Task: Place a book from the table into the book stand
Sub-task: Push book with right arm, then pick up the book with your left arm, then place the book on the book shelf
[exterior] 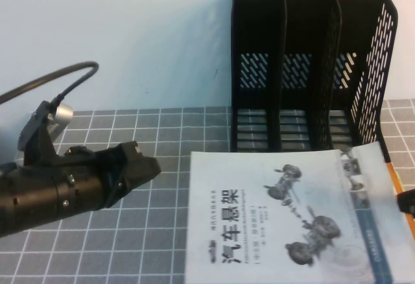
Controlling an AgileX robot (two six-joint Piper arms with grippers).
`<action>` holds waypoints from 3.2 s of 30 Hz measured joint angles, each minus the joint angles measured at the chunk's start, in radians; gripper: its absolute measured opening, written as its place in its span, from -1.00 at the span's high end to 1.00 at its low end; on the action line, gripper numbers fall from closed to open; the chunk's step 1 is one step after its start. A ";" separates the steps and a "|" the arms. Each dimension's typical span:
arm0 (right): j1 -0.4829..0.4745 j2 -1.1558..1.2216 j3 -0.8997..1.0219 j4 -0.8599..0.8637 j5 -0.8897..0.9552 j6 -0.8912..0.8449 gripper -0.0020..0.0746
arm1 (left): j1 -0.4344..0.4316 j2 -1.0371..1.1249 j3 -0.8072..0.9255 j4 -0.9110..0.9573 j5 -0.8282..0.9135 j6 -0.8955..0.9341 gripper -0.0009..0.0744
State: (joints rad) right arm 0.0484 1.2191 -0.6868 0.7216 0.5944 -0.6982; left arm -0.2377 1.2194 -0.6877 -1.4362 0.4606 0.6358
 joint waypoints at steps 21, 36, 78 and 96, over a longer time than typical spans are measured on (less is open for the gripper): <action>0.114 0.002 0.000 0.001 -0.039 0.025 0.95 | 0.398 0.163 -0.010 -0.082 0.680 0.187 -0.51; 0.114 0.002 0.000 -0.001 -0.038 0.021 0.95 | 0.320 0.445 -0.010 -0.121 0.693 0.296 -0.51; 0.124 0.021 -0.074 -0.063 -0.013 -0.047 0.95 | 0.220 0.500 -0.082 -0.106 0.713 0.298 0.68; 0.124 -0.108 -0.160 -0.286 0.056 0.067 0.95 | 0.223 0.418 -0.939 0.389 0.651 -0.306 0.68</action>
State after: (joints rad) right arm 0.1721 1.1109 -0.8472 0.4360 0.6501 -0.6316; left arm -0.0147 1.6370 -1.6267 -1.0470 1.1113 0.3299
